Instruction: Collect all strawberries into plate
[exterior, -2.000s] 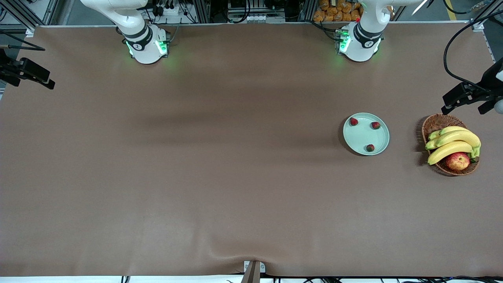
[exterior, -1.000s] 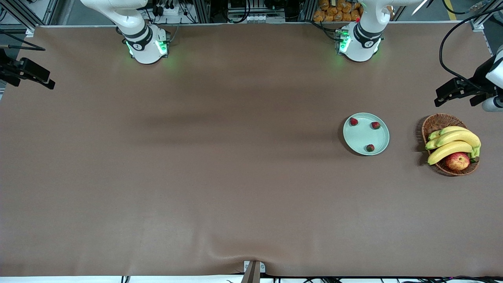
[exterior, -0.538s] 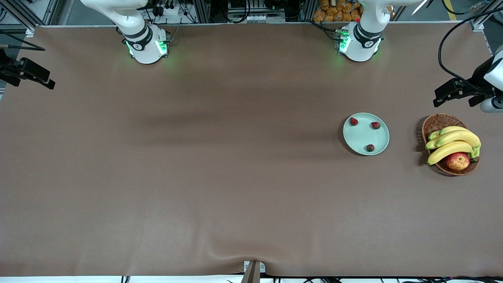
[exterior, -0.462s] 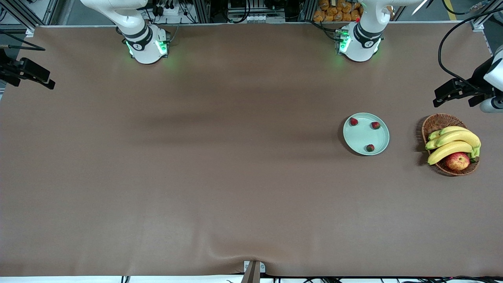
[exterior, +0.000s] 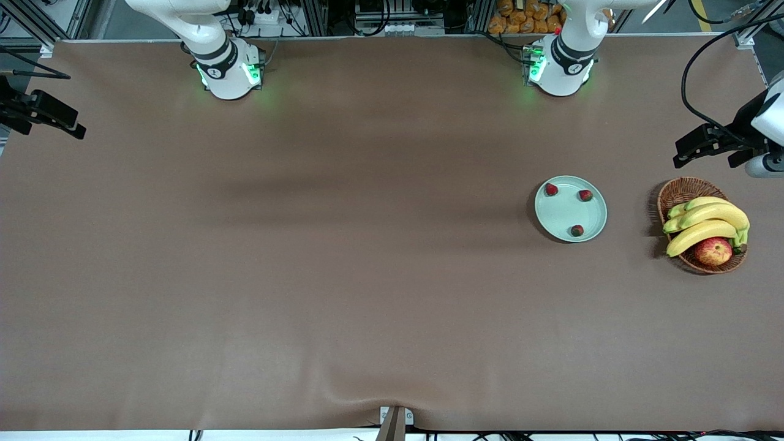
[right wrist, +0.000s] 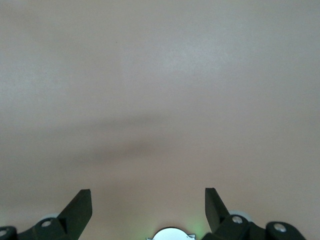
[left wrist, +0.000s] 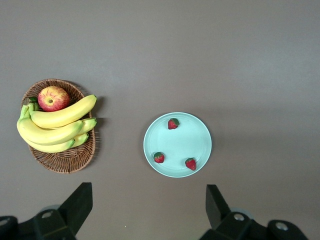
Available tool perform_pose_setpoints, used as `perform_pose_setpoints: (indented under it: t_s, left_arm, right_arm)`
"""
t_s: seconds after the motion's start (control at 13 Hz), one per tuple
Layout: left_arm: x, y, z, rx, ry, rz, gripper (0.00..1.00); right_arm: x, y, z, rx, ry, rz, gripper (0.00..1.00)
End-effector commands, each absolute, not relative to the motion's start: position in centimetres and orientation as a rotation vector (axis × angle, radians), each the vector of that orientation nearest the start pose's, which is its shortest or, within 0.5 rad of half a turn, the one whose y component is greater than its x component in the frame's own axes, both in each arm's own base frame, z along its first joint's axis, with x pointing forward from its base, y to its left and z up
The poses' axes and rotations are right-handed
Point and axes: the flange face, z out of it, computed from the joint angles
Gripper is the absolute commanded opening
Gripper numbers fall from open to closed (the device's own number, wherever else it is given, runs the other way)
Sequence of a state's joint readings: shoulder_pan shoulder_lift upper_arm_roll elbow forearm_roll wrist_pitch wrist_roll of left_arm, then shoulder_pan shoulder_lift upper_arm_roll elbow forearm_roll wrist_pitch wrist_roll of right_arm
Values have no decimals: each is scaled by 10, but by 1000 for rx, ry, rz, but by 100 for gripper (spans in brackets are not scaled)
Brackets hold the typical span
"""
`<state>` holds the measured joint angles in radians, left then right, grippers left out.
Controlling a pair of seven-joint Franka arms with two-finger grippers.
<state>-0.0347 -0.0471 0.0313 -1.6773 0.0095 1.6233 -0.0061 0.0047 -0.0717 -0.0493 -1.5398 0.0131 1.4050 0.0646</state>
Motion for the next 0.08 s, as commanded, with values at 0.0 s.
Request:
perform_pose_setpoints:
  t_s: [0.0]
  left_arm:
    - [547,-4,609,-3155,-15,17,100]
  right_arm:
    - [512,-22,669,-3129,150,94,100]
